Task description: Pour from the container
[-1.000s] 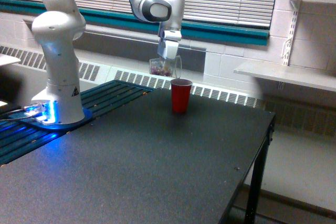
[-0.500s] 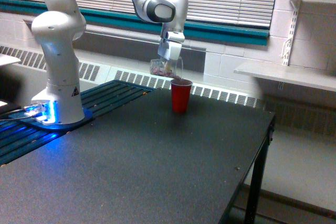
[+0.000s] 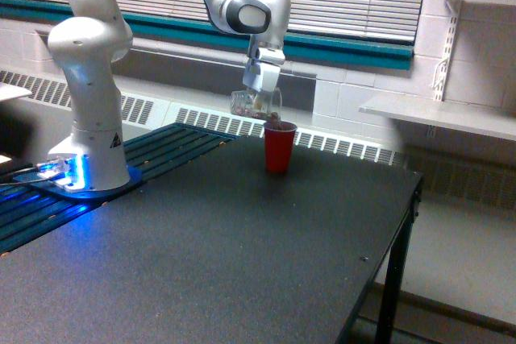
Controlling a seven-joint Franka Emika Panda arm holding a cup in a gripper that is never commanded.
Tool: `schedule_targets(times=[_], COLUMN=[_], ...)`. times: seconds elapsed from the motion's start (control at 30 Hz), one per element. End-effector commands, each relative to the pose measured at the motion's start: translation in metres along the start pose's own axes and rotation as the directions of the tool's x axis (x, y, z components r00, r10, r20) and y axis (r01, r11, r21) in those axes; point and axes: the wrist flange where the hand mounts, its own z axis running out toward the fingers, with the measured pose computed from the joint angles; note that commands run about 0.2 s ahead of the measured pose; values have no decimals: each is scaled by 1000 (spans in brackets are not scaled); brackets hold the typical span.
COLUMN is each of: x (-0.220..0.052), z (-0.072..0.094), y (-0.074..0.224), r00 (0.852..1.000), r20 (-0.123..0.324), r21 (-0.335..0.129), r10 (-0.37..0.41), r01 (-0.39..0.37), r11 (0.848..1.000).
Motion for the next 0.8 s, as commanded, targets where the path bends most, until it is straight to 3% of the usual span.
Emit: schedule_targets(times=[0.03,0.6,0.8], x=[2,7,6], z=[-6,-7,0], y=[1,-6,-6], r00=[1000,999,999], r20=[-4,7,34], r21=[-8,-30,-17], r10=[-23,-47,-41], r01=[23,48,42], r11=[1000,998,999])
